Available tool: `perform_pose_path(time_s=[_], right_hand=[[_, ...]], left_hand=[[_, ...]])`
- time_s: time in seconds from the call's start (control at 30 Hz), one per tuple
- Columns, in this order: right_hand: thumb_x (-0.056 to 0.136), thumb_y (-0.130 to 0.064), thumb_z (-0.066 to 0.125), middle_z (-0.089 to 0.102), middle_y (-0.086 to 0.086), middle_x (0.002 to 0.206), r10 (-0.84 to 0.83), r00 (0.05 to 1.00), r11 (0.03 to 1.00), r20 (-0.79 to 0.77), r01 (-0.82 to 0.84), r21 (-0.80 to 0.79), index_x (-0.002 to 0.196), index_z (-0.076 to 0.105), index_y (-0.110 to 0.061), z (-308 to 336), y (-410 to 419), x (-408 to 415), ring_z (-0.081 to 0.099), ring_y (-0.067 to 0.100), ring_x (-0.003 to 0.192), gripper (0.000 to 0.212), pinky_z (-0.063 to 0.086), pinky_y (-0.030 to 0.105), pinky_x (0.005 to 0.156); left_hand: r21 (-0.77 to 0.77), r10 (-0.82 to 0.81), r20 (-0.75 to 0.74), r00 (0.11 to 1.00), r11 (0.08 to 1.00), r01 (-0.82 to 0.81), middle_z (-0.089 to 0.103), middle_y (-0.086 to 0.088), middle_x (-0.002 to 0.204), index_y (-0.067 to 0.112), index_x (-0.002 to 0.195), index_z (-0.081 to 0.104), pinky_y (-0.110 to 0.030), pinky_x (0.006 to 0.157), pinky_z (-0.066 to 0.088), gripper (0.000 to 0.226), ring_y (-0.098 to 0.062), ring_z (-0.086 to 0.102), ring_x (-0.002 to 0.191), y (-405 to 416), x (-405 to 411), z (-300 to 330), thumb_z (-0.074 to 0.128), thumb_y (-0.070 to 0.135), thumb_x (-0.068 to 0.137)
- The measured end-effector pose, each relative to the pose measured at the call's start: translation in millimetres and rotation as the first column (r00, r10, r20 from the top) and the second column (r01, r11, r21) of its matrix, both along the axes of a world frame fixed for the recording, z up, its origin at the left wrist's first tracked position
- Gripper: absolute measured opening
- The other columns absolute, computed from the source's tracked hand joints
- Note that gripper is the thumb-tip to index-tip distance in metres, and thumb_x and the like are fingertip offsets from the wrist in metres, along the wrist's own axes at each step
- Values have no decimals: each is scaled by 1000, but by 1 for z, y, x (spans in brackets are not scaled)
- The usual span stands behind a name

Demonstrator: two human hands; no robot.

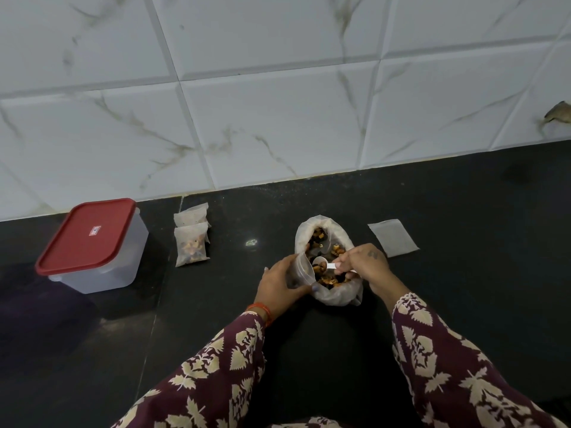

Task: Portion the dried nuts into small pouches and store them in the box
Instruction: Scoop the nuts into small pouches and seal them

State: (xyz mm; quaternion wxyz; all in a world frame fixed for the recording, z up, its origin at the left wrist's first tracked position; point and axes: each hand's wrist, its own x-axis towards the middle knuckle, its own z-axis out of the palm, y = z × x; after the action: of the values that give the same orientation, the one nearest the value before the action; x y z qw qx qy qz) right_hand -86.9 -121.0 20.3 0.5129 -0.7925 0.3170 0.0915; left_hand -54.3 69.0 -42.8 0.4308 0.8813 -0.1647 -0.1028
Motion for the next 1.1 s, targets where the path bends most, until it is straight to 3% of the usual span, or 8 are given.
perform_pose_path(time_s=[0.1, 0.23, 0.33, 0.43, 0.63, 0.8, 0.97, 1.1], right_hand=[[73, 1, 73, 73, 3, 77, -14, 1000, 999, -21, 15, 44, 81, 75, -12, 2, -4, -2, 59, 12, 58, 15, 46, 20, 56], [79, -11, 67, 72, -5, 70, 106, 994, 978, -18, -108, -176, 74, 75, -25, 1, 3, 1, 64, 10, 65, 17, 54, 29, 76], [83, -15, 63, 73, -7, 68, 138, 990, 963, -36, -143, -229, 77, 75, -24, 0, 7, 6, 65, 8, 64, 16, 54, 29, 76], [81, -10, 68, 73, -4, 68, 101, 990, 988, -100, -112, -110, 81, 76, -17, 2, 3, 9, 65, 10, 63, 11, 55, 26, 67], [86, -4, 64, 72, 5, 81, -27, 987, 992, -160, 46, 119, 88, 72, -8, 6, -1, 7, 53, 6, 53, 9, 33, 14, 36], [84, -2, 64, 68, 3, 74, -66, 984, 985, -163, 91, 148, 85, 71, -9, 6, -1, 5, 49, 7, 53, 10, 32, 16, 40], [86, -2, 59, 69, 4, 71, -141, 986, 955, -91, 160, 250, 89, 70, -6, -2, -4, -1, 50, 8, 51, 12, 29, 16, 41], [88, -5, 61, 69, 4, 78, -172, 980, 938, -97, 193, 288, 93, 70, -8, 2, -7, -2, 49, 7, 55, 11, 29, 17, 46]], left_hand=[[-15, -10, -11, 1000, 1000, 10, 53, 8, 132, 33, 135, 42, -49, 113, 28, 76, -11, 46, 123, 1, 0, 1, 76, 51, 70], [-24, -7, 3, 1000, 1000, 7, 55, 11, 129, 35, 133, 44, -48, 114, 25, 72, -8, 47, 120, 1, -1, 2, 76, 51, 70], [-9, 0, 18, 1000, 1000, 0, 56, 12, 127, 33, 133, 45, -47, 117, 18, 69, -8, 48, 120, 0, -3, 4, 76, 46, 72], [12, -18, 1, 1000, 1000, 18, 56, 11, 129, 32, 134, 43, -47, 117, 17, 70, -10, 47, 122, -1, -4, 8, 76, 44, 74], [5, -14, -36, 999, 1000, 14, 54, 17, 118, 31, 135, 44, -44, 112, 31, 73, -10, 49, 120, -2, -4, 12, 77, 46, 72], [-33, -30, -33, 999, 999, 29, 53, 19, 113, 31, 132, 46, -40, 109, 37, 70, -5, 50, 112, -1, -5, 15, 78, 46, 71], [-51, -44, -28, 999, 998, 43, 53, 17, 117, 27, 133, 47, -1, 79, 36, 69, 3, 47, 106, 1, -8, 22, 78, 42, 73], [-112, -11, -19, 1000, 994, 8, 55, 20, 114, 28, 129, 51, -2, 79, 37, 64, 2, 51, 108, 3, -7, 25, 79, 40, 72]])
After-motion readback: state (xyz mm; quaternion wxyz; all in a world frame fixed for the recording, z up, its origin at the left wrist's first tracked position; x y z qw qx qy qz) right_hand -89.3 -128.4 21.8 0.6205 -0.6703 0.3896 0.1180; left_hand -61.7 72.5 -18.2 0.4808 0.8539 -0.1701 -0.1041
